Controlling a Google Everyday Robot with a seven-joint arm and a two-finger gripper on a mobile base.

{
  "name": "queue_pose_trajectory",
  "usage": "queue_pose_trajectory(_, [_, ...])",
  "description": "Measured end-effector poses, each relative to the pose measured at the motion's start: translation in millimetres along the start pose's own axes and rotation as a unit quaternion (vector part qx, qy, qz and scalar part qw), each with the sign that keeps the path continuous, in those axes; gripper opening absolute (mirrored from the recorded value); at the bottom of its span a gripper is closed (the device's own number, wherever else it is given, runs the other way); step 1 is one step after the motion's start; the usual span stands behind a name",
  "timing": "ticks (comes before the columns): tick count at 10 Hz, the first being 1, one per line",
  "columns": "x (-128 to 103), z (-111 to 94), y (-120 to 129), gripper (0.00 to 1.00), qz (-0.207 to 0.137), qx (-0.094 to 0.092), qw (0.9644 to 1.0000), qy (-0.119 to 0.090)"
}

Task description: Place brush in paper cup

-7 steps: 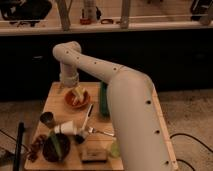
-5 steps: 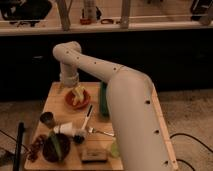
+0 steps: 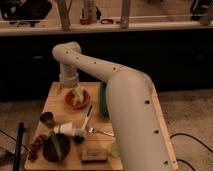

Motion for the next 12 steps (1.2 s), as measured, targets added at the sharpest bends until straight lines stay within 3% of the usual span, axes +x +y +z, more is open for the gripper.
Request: queue_pose_trajectory(12, [-10.6, -0.9, 6.8, 0.8, -0.007, 0.02, 0.9998, -0.002])
